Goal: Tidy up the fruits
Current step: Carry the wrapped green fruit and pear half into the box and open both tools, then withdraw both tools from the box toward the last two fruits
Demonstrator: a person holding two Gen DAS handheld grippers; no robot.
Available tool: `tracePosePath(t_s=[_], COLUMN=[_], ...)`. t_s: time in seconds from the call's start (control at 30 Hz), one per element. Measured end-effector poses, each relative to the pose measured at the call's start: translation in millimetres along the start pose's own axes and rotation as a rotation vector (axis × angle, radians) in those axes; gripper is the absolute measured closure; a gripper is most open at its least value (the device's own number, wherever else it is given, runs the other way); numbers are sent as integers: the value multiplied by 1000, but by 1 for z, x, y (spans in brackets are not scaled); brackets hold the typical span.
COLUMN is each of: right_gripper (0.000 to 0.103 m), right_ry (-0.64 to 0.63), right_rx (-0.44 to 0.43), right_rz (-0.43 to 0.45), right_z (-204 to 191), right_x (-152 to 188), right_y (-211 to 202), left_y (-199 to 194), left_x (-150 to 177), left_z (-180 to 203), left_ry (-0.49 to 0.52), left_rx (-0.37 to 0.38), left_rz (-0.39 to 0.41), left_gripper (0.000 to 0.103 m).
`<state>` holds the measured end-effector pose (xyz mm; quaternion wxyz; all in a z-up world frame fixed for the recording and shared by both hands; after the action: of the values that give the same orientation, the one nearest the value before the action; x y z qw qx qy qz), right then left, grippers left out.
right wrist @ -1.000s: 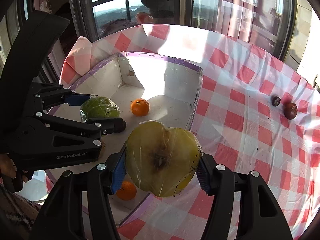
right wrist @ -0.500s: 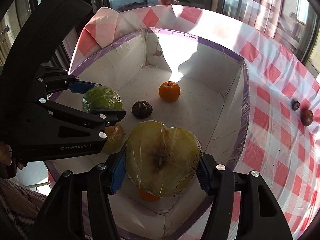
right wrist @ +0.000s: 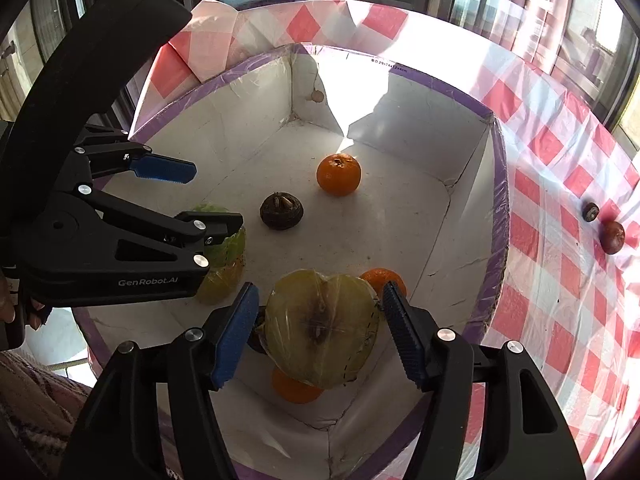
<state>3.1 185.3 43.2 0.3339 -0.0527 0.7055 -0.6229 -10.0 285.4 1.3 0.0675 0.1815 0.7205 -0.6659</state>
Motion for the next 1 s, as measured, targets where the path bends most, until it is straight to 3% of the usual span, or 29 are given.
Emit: tracePosePath(t_s=[0.23, 0.53, 0.67, 0.73, 0.87, 1.0], right_gripper=[38, 35, 39, 27, 26, 26], right_ry=[-1, 64, 110, 140, 256, 338], right_rx=[-26, -46, -64, -32, -15, 38], right_rz=[19, 117, 173, 193, 216, 184], right_z=[0, 26, 48, 64, 107, 150], right_x=[-1, -1, 4, 8, 22, 47], right_y=[-4, -28, -45, -52, -64, -62], left_y=[-3, -17, -30, -39, -76, -100], left_x=[-4, -24, -41, -52, -82, -105], left_z=[3, 13, 25, 33, 53, 98], left_ry=[8, -5, -19, -21, -18, 30], left_rx=[-24, -83, -103, -127, -217, -169], left_rz=[4, 56, 115, 153, 324, 440], left_gripper=[28, 16, 10, 10, 2, 2])
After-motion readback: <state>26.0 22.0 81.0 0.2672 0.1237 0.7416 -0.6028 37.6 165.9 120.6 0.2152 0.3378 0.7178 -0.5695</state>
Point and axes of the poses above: each gripper's, at about its wrist camera, not at the fingertips, and y roughly the way its jaws point, z to its right, x to its underside, the point moved 9 cm from there along y, roughly the way its jaws point, and after that the axes turned 3 degrees about -z, right-handed, at the moved point
